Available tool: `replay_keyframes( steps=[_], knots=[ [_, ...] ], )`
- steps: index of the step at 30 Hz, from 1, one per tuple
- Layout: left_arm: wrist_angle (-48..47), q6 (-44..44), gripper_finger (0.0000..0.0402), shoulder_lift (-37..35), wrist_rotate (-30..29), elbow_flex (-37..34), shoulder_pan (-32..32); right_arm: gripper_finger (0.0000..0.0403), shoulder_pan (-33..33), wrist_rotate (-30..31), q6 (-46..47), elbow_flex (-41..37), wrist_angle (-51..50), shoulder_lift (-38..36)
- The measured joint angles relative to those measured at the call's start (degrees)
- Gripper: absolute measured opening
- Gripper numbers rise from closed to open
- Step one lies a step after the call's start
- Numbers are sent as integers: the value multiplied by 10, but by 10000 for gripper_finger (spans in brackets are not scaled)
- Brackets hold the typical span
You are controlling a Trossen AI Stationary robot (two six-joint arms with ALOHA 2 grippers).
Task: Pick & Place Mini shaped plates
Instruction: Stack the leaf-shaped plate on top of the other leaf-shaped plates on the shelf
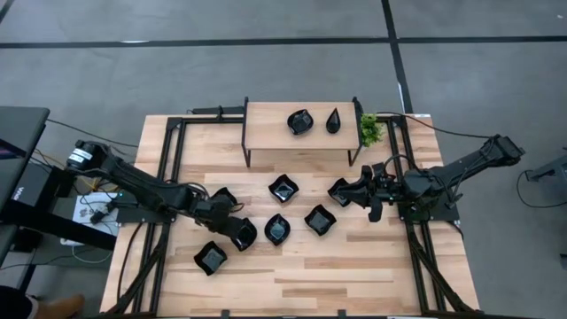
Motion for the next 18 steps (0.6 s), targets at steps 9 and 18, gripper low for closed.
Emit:
replay_keyframes(
  steps=[9,18],
  knots=[
    [110,88,4,-115,-106,0,-16,72,0,-6,45,4,69,30],
    [143,284,4,-126,-256,30,39,57,-15,2,-113,235,-101,190]
  ],
)
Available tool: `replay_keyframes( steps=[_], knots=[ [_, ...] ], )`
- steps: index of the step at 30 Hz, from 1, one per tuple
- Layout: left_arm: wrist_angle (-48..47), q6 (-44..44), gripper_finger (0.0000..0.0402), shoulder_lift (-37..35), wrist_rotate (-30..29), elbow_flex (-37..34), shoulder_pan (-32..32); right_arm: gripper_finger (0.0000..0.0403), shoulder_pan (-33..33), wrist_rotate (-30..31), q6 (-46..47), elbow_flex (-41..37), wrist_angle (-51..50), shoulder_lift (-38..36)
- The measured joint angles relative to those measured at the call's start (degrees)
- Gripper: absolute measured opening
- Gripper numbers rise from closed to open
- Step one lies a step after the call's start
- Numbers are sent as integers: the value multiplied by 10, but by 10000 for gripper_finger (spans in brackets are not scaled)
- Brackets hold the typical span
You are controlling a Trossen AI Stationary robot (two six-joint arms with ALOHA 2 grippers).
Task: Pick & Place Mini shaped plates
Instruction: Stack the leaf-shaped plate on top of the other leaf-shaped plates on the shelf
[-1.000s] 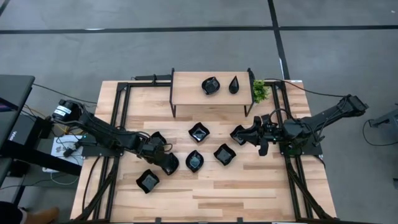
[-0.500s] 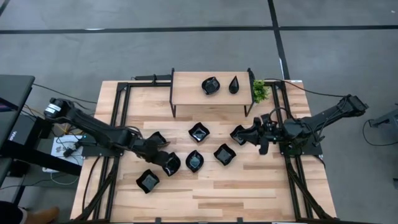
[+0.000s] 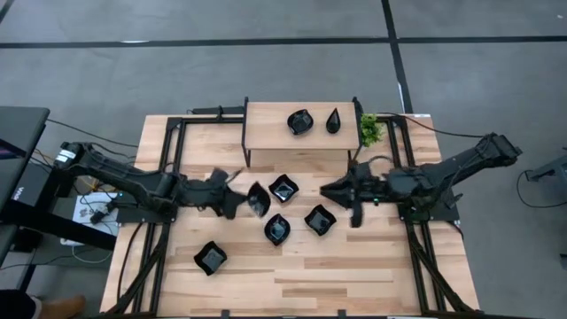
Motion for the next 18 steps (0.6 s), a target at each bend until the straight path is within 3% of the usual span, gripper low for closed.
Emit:
replay_keyframes(
  steps=[6,11,18],
  knots=[
    [1,170,4,0,-91,45,61,26,-28,72,-8,196,-229,143],
    [3,271,4,0,-105,73,101,2,-52,91,-56,323,-307,251],
    [1,313,4,0,-105,78,94,20,-90,120,-120,464,-358,345]
  ],
)
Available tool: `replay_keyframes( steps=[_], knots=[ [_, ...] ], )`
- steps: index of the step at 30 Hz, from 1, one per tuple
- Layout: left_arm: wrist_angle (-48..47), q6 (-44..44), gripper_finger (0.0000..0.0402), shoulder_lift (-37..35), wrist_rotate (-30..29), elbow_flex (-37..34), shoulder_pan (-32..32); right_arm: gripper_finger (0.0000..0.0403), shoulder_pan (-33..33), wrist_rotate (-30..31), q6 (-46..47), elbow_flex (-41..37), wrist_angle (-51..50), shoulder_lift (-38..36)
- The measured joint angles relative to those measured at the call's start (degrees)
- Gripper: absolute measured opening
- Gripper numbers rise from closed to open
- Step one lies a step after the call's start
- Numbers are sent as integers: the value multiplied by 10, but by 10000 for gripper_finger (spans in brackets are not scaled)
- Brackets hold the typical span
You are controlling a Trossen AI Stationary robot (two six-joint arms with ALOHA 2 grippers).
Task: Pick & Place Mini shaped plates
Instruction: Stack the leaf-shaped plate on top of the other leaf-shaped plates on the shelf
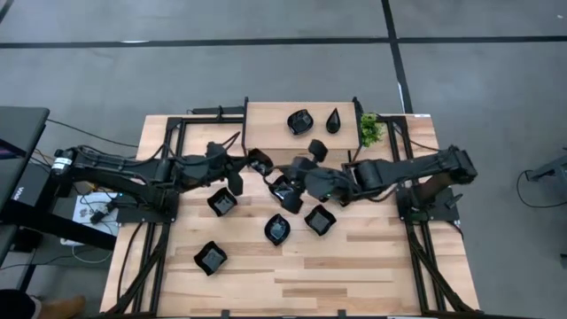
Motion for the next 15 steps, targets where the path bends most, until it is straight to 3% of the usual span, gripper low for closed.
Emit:
replay_keyframes(
  steps=[7,15],
  knots=[
    [-2,10,4,0,0,0,-12,56,-33,-7,-31,115,-85,67],
    [-3,31,4,0,-10,0,-12,79,-50,-33,-33,193,-154,127]
  ],
)
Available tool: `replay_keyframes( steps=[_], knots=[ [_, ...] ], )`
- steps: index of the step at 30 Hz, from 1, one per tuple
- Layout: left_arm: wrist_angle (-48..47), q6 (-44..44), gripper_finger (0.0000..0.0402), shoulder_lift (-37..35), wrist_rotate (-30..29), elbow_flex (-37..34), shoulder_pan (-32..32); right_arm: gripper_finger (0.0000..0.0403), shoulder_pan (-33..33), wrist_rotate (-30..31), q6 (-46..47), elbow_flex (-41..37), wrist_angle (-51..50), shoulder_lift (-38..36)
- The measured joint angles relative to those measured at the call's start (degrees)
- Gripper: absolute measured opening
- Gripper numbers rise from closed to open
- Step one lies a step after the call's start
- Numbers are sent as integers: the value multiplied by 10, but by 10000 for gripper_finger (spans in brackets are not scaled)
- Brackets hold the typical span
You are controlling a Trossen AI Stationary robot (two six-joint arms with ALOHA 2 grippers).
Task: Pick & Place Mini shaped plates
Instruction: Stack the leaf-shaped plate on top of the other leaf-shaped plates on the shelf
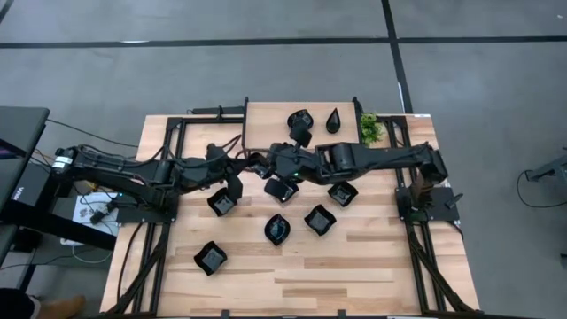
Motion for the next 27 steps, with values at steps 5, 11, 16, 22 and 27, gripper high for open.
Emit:
replay_keyframes(
  steps=[5,11,16,22,27],
  knots=[
    [-5,20,4,0,-22,0,1,80,0,-4,0,28,-23,17],
    [-6,24,4,0,-23,0,4,80,-3,-4,20,31,-22,15],
    [-6,24,4,0,-24,0,6,80,-6,-33,25,31,-22,15],
    [-6,24,4,0,-25,0,13,80,-5,-34,28,31,-19,15],
    [-6,24,4,0,-25,0,13,80,-10,-41,33,31,-21,15]
  ],
)
